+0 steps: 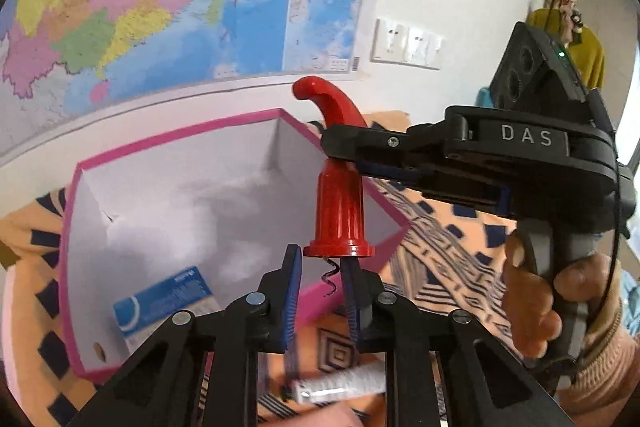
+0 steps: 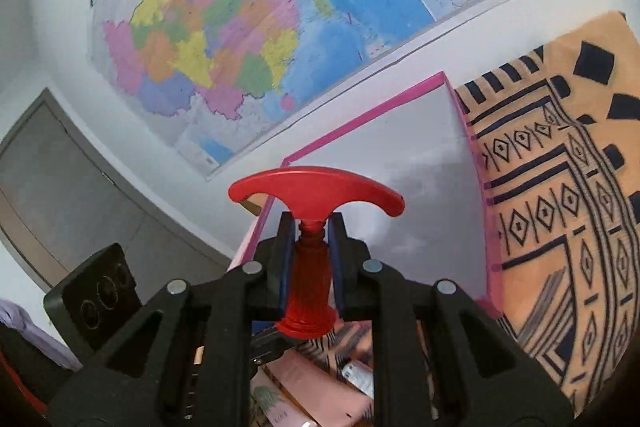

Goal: Organize rigid objects
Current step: 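Carry the red corkscrew over the pink box and release it inside, then move the left gripper toward the white-and-teal capsule medicine box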

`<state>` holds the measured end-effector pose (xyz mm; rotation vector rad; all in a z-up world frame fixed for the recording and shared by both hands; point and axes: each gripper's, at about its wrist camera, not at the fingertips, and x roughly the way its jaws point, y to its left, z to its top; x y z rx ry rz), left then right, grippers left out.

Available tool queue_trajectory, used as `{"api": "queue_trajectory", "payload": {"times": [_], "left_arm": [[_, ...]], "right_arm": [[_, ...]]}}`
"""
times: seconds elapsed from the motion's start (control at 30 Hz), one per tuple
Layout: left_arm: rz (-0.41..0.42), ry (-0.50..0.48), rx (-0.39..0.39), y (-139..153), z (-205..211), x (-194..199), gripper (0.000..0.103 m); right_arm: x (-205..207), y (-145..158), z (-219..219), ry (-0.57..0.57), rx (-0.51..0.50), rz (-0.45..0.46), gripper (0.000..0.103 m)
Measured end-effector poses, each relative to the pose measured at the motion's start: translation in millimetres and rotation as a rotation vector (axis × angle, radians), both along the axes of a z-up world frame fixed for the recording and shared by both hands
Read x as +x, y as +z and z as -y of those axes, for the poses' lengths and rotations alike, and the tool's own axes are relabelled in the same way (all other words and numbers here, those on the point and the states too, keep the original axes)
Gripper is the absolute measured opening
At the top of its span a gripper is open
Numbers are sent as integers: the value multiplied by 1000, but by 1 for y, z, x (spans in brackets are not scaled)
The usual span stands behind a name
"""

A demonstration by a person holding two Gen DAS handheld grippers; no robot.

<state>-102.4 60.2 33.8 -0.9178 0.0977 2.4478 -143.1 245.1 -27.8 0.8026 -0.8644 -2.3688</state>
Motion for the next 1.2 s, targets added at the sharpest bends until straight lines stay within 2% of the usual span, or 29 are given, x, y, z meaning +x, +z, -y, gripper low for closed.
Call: {"api": "queue_trajectory", "payload": {"times": [0.1,0.33,0.4,0.6,0.77,0.83,1.0,1.2], "left_arm": [[14,23,-27,-8,-3,-11,19],[55,56,-35,-18,1,-37,19],[61,64,-34,-20,3,-34,19],[61,91,-8,-20,11,-29,22],[9,81,23,-11,23,-3,41],[-3,73,39,-7,27,8,44],[-21,42,38,-4,34,42,48],[24,-10,37,-21,32,76,49]], "right_arm": [[-10,-5,-1,-22,-9,24,20],[-18,-23,-3,-68,31,125,26],[-18,-29,-4,-74,31,159,34],[1,-26,-5,-70,96,137,35],[28,-14,-3,-22,159,65,37],[40,-10,-3,13,171,36,38],[73,0,-3,114,170,-27,40],[105,7,-12,162,200,-57,41]]}}
